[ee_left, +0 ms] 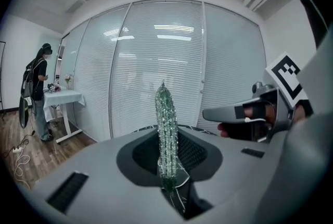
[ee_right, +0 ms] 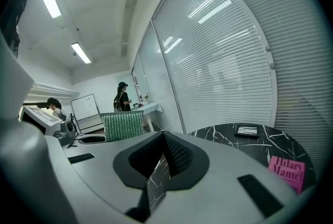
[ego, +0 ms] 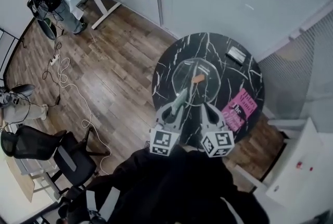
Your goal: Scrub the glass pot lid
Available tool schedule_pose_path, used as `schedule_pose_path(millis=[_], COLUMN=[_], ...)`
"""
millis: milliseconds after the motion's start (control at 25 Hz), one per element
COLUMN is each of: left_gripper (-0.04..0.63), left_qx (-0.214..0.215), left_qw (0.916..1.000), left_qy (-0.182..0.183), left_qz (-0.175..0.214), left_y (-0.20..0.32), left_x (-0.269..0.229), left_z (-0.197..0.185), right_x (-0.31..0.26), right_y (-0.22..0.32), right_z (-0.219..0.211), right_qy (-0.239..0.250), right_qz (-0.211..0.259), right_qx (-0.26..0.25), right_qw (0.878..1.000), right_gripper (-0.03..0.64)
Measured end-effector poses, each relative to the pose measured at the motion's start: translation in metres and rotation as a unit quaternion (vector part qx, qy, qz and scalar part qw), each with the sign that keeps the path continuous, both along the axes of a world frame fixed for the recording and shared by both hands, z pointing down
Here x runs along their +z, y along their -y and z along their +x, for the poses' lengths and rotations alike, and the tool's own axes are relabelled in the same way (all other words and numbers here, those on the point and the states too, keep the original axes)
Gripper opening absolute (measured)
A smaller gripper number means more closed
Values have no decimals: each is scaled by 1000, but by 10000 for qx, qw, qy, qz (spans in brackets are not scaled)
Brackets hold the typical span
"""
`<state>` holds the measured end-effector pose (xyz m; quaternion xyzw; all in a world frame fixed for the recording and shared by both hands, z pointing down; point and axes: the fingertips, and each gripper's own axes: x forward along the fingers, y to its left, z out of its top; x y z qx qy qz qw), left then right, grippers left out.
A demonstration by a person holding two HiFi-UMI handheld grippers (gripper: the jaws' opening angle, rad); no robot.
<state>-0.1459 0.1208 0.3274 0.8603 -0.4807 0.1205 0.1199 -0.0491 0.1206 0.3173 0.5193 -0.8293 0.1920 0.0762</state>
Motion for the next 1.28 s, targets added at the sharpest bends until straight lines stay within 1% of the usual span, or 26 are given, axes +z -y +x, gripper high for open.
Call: schedule_pose_path(millis=[280,640,840,1040,1200,1280], left_gripper=[63,63,63,64,64,64], left_qx=[160,98,143,177,99,89], left_qw=[9988,9955,9924,9890,9867,9859], left_qy=[265,766,1004,1178,1240,1260], left_qz=[-367,-554,-692,-876,-1045,-1102], left_y=[11,29,35,44,49,51], left_x=[33,63,82,104,119,126], left_z=[11,21,32,39,39,41], right_x=[28,73,97,117,131,139], right_y=[16,33,36,41,47,50], right_z=[17,36,47,55,63,66], right_qy=[-84,34,-1,-55,-178,-146], right_qz=[-309,-722,-940,-1114,-1234,-1311], right_qx=[199,183,21,-52,10,9], right_qw=[9993,9972,9956,9937,9922,9913], right_gripper=[5,5,5,5,5,5])
